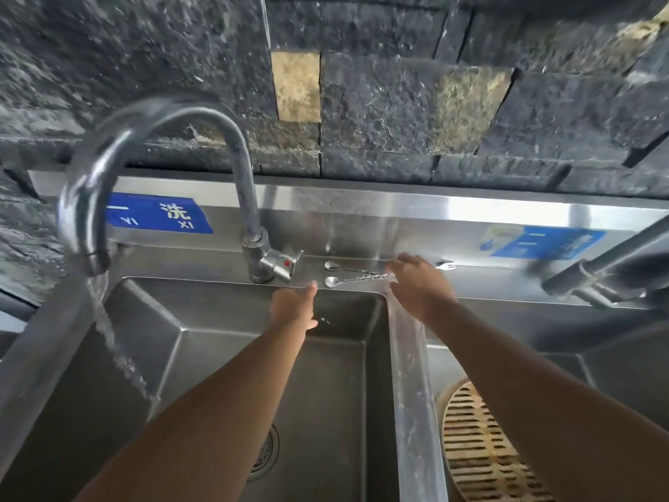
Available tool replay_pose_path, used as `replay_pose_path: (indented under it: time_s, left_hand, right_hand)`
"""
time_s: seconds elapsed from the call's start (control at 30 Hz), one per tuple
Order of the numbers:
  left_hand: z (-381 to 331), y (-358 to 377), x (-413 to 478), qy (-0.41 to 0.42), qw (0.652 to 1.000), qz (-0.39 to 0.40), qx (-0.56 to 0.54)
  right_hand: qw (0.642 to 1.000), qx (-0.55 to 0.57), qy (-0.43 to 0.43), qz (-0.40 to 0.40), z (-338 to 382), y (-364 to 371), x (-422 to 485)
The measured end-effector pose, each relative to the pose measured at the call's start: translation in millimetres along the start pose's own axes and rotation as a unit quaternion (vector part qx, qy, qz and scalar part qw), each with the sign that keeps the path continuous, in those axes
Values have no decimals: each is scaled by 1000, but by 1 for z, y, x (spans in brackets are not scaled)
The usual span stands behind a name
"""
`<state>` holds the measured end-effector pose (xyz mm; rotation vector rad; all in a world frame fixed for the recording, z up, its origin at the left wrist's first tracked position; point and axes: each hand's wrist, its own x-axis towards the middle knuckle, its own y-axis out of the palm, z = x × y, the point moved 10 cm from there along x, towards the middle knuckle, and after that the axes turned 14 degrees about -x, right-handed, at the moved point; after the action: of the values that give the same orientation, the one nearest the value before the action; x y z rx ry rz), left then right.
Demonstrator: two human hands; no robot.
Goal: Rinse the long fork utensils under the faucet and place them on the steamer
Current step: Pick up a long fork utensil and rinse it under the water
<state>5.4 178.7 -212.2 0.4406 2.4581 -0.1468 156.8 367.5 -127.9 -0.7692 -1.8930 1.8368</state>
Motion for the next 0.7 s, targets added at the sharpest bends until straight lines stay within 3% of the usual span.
replay_pose_path:
  time_s: [0.17,0.7]
  left_hand:
    - [5,7,11,-47,995,-16,-88]
    - [9,5,26,-50,996,6,-77]
  right_hand:
    - [998,-58,-36,-17,6,5,16]
    - [973,-186,-129,-34,23,-1,19]
